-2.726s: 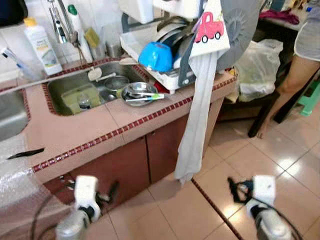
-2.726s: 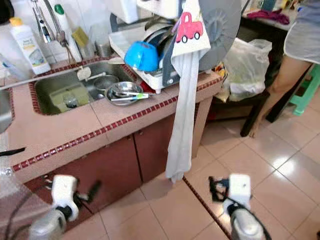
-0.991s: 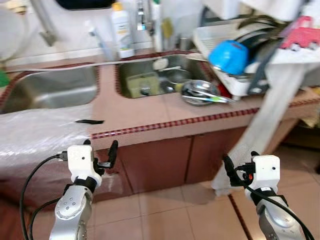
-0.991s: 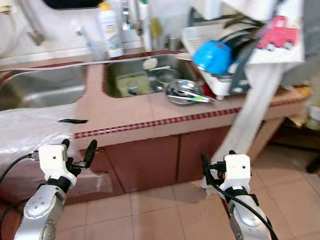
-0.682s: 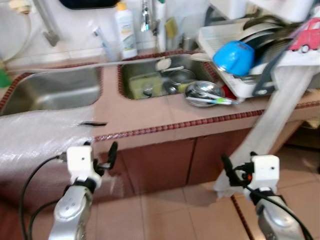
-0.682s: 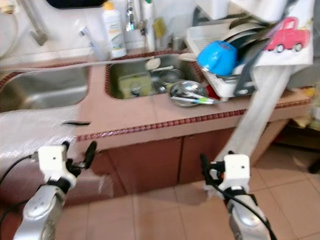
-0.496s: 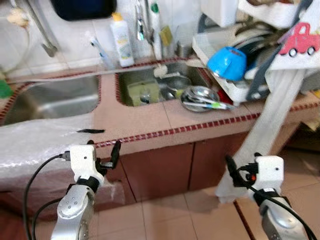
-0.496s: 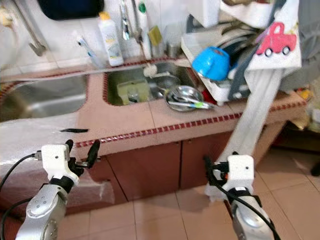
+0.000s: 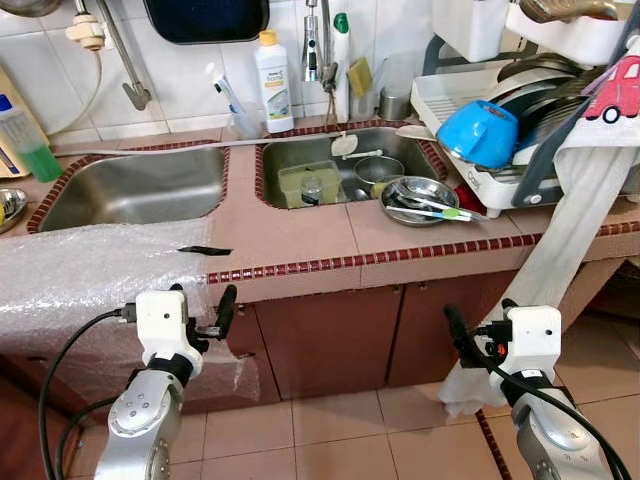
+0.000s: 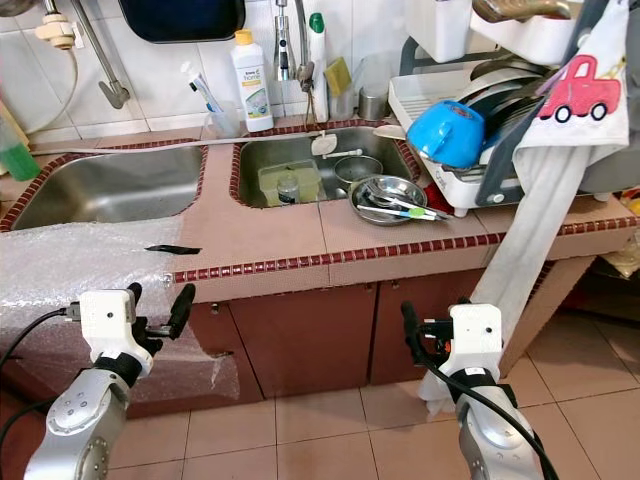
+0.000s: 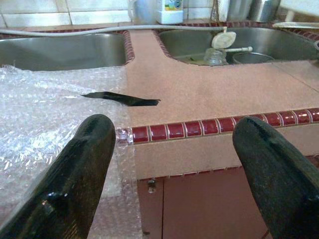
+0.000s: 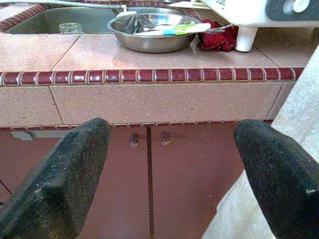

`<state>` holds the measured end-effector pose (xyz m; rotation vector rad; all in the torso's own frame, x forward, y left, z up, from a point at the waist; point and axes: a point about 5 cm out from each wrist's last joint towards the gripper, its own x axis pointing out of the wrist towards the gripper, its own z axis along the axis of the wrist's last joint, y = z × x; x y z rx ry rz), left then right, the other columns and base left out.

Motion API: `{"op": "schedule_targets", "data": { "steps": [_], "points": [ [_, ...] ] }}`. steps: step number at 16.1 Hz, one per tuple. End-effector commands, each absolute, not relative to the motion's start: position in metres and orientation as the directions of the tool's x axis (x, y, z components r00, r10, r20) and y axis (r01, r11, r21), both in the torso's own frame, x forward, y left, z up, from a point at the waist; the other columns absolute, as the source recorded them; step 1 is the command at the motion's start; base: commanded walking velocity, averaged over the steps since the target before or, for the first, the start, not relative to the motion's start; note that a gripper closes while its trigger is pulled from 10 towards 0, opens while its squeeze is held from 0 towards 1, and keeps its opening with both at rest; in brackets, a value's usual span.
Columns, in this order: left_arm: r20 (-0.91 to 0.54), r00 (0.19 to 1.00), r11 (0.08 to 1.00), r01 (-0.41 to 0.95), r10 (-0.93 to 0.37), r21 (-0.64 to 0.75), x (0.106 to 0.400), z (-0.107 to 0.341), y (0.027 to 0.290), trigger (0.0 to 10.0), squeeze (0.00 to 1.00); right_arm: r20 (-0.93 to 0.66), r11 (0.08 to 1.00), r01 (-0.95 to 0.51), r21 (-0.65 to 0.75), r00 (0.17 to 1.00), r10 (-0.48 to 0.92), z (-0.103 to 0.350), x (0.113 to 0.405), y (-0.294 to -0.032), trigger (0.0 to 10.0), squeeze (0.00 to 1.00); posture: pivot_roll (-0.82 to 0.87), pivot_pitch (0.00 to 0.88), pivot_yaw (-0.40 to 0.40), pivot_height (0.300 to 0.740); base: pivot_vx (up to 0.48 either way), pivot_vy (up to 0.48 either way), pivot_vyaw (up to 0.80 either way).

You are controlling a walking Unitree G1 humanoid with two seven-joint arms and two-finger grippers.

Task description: Kitchen organization

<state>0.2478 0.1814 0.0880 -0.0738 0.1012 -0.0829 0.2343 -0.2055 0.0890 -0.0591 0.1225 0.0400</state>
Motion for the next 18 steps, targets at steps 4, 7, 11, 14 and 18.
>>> {"op": "schedule_targets", "data": {
  "steps": [4,7,11,14,18],
  "points": [
    [-0.108,0.992,0.996,0.059,-0.065,-0.061,0.2484,0.0866,0.1835,10.0,0.0,-0.086,0.997,-0.052,-0.062,0.995,0.047,0.0989,0.239,-0.2008,10.0,0.0,0.0,0.0,0.073,0.74,0.0,0.0,0.0],
    [-0.092,0.994,0.995,0.058,-0.065,-0.08,0.2495,0.0877,0.1823,10.0,0.0,-0.08,0.996,-0.059,-0.064,0.995,0.054,0.1006,0.2399,-0.1999,10.0,0.0,0.0,0.0,0.068,0.74,0.0,0.0,0.53],
    [-0.098,0.994,0.995,0.044,-0.053,-0.091,0.2481,0.0848,0.1815,10.0,0.0,-0.083,0.997,-0.057,-0.058,0.995,0.052,0.1002,0.2406,-0.201,10.0,0.0,0.0,0.0,0.063,0.74,0.0,0.0,0.5],
    [-0.103,0.993,0.994,0.055,-0.065,-0.096,0.2496,0.0844,0.1801,10.0,0.0,-0.083,0.997,-0.053,-0.052,0.995,0.048,0.1003,0.2412,-0.2013,10.0,0.0,0.0,0.0,0.065,0.74,0.0,0.0,0.0],
    [-0.11,0.992,0.994,0.056,-0.067,-0.098,0.2511,0.0835,0.1808,10.0,0.0,-0.082,0.997,-0.055,-0.049,0.995,0.051,0.1,0.2418,-0.1997,10.0,0.0,0.0,0.0,0.068,0.74,0.0,0.0,0.0]
  ]
}}
